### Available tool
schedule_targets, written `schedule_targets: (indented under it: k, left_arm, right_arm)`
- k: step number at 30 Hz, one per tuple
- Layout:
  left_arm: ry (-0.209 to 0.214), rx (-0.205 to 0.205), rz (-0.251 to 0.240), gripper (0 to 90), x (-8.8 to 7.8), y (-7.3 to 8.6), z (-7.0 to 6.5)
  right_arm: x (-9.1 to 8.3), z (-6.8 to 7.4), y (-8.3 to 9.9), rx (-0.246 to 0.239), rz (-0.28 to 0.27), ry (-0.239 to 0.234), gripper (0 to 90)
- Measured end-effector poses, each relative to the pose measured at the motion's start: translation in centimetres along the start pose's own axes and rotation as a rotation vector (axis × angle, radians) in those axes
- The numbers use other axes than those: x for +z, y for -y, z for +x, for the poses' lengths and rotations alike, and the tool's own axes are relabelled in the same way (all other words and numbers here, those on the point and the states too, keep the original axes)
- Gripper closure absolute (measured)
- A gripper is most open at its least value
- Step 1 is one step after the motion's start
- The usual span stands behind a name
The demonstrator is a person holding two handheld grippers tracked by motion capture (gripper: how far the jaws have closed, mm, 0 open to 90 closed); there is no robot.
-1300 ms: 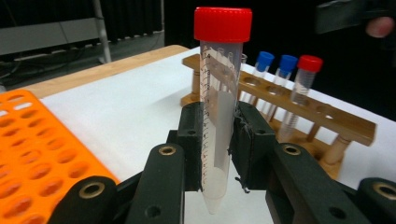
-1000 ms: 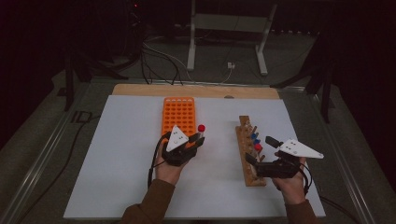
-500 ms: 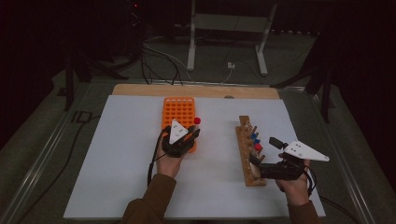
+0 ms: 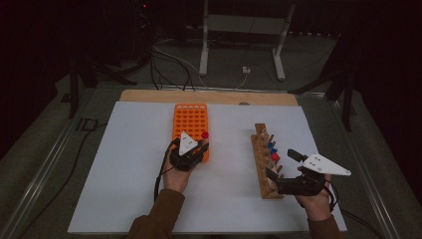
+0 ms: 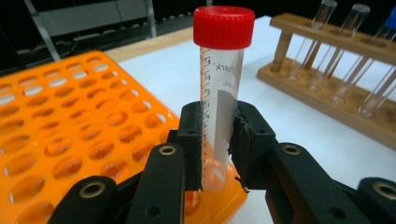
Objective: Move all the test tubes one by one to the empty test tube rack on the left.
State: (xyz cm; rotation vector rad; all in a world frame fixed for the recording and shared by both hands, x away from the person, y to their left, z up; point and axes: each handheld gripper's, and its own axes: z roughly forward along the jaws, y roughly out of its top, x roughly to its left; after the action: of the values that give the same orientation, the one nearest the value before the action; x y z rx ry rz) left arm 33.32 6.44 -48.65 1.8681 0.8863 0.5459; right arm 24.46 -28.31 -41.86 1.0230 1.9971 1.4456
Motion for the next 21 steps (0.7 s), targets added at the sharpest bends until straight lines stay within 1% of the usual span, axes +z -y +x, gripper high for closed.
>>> schedule_targets:
  k: [1, 4, 7, 14, 21]
  left_arm:
    - [0.001, 0.004, 0.007, 75.1, 0.02, 0.14, 0.00]
    - [0.005, -0.008, 0.015, 75.1, 0.09, 0.48, 0.04]
    - [0.008, -0.008, 0.030, 75.1, 0.20, 0.69, 0.06]
    - [0.001, 0.012, 0.065, 75.2, 0.49, 1.01, -0.07]
    - [0.004, 0.010, 0.069, 75.1, 0.58, 1.06, -0.07]
  right_arm:
    - [0.02, -0.01, 0.03, 0.000, 0.000, 0.000, 0.3]
    - [0.00, -0.03, 0.06, 0.001, 0.000, 0.000, 0.3]
    - [-0.04, -0.11, 0.07, 0.005, -0.003, -0.001, 0.3]
    - [-0.15, -0.39, 0.11, 0.014, -0.005, 0.004, 0.3]
    - [-0.15, -0.72, 0.24, 0.021, -0.005, 0.009, 0.3]
